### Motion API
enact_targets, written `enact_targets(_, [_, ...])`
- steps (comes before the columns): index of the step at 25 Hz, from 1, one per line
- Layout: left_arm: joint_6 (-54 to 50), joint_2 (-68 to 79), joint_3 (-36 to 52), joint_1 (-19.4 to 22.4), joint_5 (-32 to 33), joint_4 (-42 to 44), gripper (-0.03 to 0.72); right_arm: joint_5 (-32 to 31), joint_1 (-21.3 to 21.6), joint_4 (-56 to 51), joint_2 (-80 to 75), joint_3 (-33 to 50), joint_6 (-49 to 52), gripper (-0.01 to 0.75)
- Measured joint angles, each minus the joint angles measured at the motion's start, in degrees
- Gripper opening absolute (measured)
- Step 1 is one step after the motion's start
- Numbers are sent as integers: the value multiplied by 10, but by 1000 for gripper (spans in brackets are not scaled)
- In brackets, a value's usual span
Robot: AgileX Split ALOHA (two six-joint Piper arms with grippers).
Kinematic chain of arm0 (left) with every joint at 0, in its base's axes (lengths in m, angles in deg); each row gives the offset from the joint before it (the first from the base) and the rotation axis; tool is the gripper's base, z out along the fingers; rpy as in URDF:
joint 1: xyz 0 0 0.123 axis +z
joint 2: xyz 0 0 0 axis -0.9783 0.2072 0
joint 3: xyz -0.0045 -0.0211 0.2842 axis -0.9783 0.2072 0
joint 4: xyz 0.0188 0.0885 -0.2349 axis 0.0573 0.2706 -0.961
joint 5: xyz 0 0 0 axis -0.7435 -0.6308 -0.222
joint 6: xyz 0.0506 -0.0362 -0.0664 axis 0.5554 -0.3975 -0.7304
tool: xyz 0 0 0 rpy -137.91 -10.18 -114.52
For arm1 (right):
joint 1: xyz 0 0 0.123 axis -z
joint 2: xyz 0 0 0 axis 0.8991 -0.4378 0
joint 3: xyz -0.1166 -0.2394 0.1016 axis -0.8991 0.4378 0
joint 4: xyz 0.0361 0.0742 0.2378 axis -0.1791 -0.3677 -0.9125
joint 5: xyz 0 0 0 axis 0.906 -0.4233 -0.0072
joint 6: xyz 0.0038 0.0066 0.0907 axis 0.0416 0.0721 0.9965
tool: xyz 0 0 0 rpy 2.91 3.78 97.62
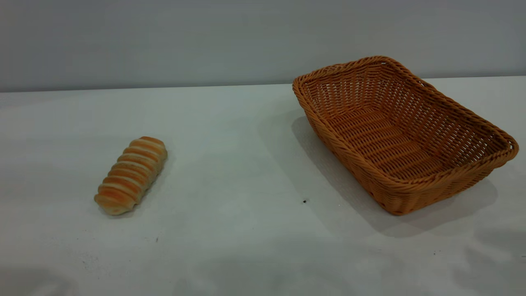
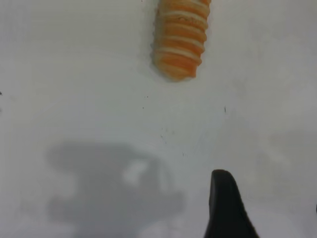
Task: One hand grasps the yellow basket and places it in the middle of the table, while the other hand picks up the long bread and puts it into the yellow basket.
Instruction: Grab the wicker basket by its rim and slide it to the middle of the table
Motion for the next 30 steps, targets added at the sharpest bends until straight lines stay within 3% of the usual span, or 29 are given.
enact_targets(10, [0, 9, -13, 0, 4, -1, 478, 15, 6, -112, -188, -114, 61, 570])
enact_targets(16, [0, 9, -13, 0, 9, -1, 478, 32, 27, -113, -239, -119, 93, 570])
enact_targets(30, [0, 9, -13, 0, 9, -1, 478, 79, 27, -143, -355, -127, 86, 570])
